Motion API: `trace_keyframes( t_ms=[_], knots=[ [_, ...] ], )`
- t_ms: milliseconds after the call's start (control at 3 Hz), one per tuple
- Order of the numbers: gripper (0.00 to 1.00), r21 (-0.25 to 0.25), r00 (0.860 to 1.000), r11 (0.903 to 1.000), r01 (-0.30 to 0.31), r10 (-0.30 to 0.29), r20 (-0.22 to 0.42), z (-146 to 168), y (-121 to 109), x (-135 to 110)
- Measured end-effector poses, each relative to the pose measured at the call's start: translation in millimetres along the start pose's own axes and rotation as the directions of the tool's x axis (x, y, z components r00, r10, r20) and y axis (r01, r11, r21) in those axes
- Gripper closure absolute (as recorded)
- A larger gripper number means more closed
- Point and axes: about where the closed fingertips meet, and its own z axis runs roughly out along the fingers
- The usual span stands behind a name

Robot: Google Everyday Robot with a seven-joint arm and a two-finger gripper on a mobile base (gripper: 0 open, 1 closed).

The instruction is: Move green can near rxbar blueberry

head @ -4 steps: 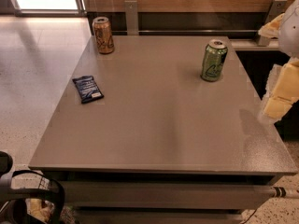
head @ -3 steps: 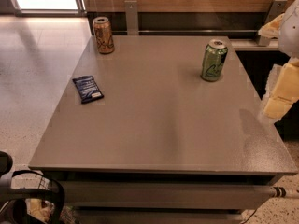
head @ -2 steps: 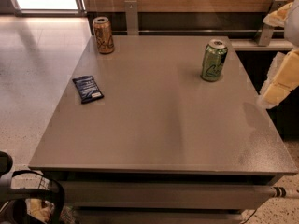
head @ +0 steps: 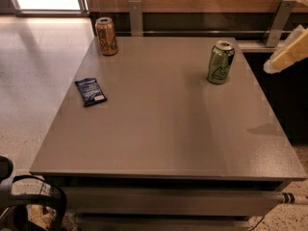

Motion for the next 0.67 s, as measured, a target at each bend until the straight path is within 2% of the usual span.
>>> trace_keyframes(
  t_ms=[333, 667],
  knots=[
    [0.00, -0.006, 0.988, 0.9967, -0.082, 0.082, 0.130, 24.7, -14.9, 5.9],
    [0.00, -0.052, 0.956, 0.9847, -0.166, 0.174, 0.235, 49.3, -12.1, 17.5]
  ],
)
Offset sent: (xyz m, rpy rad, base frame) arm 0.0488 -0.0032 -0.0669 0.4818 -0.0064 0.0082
